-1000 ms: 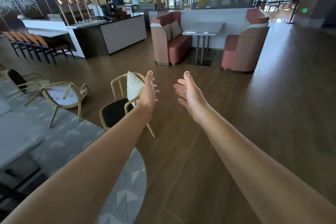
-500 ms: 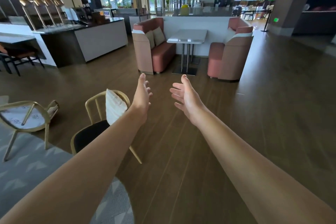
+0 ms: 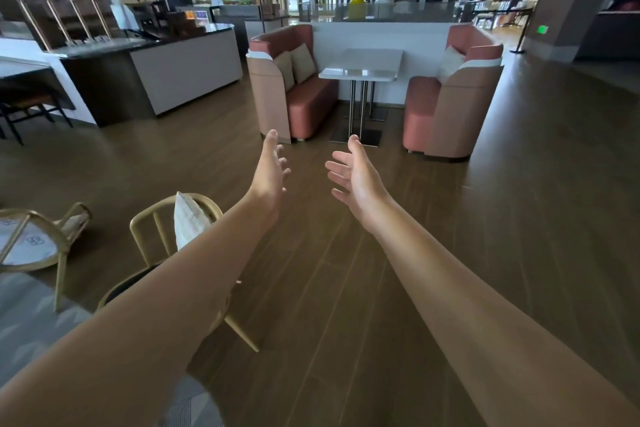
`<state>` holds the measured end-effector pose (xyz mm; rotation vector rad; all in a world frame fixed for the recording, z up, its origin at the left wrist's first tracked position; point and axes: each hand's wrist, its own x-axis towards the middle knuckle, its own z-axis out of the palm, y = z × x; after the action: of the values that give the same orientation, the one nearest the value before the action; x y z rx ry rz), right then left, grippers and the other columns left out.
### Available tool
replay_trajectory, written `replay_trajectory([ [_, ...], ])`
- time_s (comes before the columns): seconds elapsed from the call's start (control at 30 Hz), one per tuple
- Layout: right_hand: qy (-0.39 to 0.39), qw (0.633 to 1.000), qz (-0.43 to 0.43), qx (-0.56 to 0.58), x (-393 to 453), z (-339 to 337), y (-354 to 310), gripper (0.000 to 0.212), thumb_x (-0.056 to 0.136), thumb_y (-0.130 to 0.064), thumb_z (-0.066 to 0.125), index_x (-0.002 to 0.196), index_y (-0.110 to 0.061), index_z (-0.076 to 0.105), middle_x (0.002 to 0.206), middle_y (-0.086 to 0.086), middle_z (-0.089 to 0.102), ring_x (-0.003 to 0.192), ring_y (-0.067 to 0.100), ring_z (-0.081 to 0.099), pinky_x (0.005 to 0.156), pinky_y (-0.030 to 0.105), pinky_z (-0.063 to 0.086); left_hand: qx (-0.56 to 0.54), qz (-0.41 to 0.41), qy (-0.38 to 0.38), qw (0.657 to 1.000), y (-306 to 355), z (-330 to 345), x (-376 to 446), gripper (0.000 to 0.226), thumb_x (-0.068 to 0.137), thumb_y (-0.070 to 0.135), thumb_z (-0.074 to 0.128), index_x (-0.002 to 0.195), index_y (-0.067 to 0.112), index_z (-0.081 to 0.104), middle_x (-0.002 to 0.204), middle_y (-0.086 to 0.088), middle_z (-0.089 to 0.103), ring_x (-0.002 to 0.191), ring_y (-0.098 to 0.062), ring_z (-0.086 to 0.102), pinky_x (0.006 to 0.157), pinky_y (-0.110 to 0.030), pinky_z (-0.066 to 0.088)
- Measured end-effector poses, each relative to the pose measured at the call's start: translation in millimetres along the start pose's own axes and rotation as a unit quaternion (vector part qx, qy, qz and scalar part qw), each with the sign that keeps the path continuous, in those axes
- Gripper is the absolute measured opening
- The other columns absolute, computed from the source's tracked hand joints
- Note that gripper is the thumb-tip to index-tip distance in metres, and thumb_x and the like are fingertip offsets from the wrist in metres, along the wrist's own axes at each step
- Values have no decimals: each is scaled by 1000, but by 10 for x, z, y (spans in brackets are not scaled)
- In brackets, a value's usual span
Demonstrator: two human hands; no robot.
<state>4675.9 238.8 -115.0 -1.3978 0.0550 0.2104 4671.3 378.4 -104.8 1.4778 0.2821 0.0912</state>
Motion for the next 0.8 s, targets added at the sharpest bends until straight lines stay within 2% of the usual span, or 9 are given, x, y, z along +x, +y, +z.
replay_trajectory([
  [0.13,-33,999,3,1,804,-82,-225,63,101,-62,31,142,-19,52,140,2,59,118,14,53,103,38,39,1,-5,20,1000,164,252,723,67,105,58,22,159,18,29,163,-11,31,147,-27,36,121,-52,18],
  [0.3,-59,998,0,8,1700,-56,-505,65,101,-62,30,145,-19,49,145,4,55,133,18,50,110,41,37,2,7,42,999,356,378,1485,67,105,57,21,159,18,28,164,-11,30,147,-28,35,120,-51,19],
  [0.47,-82,997,13,7,2475,105,-559,65,101,-62,30,145,-19,49,145,2,55,134,18,49,111,41,37,-9,-6,69,998,485,269,2292,67,105,59,22,158,18,29,163,-12,30,147,-28,36,120,-52,19],
  [0.8,-71,997,18,-21,4251,569,-610,65,103,-60,27,148,-18,46,149,3,51,137,19,47,111,40,36,-34,-39,53,997,426,21,4260,69,104,60,23,158,19,32,162,-12,32,145,-28,38,120,-55,18],
])
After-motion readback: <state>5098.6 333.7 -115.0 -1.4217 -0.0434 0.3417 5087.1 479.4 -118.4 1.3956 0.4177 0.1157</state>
